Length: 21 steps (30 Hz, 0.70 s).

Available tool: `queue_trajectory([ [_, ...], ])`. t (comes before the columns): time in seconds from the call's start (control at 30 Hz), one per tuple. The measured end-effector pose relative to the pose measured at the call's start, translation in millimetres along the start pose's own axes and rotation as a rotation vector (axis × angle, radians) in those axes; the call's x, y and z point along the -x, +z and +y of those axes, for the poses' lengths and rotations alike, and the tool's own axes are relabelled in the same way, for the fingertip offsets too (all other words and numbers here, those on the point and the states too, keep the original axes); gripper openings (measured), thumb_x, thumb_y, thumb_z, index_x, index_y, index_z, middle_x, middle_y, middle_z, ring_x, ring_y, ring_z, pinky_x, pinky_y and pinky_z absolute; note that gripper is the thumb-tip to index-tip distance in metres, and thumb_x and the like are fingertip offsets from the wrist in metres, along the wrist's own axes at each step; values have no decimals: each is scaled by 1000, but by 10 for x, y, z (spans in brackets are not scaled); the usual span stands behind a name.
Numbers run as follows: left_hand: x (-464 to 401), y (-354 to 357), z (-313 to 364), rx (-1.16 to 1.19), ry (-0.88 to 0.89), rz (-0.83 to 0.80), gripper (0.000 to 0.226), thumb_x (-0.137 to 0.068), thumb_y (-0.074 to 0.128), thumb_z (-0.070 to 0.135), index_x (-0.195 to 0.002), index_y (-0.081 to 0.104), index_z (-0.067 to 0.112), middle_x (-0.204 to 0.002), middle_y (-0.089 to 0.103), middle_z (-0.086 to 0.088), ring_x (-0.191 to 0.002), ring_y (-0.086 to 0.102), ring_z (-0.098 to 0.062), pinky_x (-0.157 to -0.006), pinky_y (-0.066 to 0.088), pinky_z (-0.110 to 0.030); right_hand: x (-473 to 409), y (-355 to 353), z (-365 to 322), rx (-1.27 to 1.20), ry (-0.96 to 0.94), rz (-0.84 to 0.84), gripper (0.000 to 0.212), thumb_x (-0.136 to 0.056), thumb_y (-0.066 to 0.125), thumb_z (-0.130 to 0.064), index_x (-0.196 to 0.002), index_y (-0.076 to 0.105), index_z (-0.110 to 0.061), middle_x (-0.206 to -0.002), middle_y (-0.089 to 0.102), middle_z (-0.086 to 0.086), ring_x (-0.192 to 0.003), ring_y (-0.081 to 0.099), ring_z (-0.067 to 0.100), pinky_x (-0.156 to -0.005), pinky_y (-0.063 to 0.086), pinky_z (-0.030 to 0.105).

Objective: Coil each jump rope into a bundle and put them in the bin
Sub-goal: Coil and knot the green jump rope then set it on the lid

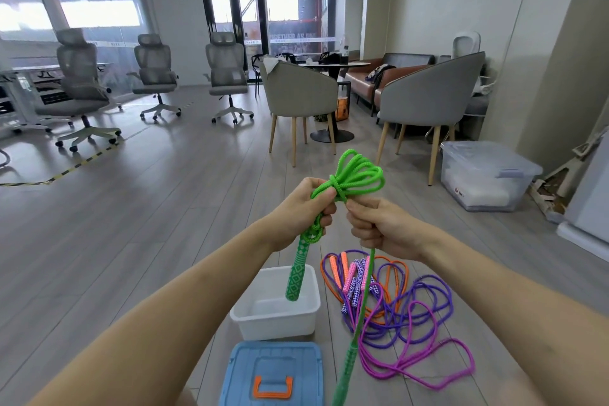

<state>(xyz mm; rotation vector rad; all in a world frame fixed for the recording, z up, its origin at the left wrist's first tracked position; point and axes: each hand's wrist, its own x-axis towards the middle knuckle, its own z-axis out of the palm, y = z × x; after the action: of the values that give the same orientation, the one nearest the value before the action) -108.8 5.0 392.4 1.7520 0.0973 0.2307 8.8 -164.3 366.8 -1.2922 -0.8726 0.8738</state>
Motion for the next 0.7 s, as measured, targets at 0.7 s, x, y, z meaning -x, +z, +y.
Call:
queue_trajectory([
  [0.7,-105,325,-636,-650,-363,-421,20,-107,50,28,-106,44,9,-79,53,-7,-60,50,-15,-56,45,-26,-159,-115,201,1250,165,91,40,-99,63,-39,-64,61,-21,-62,57,-2,-58,48,13,-58,39,32],
])
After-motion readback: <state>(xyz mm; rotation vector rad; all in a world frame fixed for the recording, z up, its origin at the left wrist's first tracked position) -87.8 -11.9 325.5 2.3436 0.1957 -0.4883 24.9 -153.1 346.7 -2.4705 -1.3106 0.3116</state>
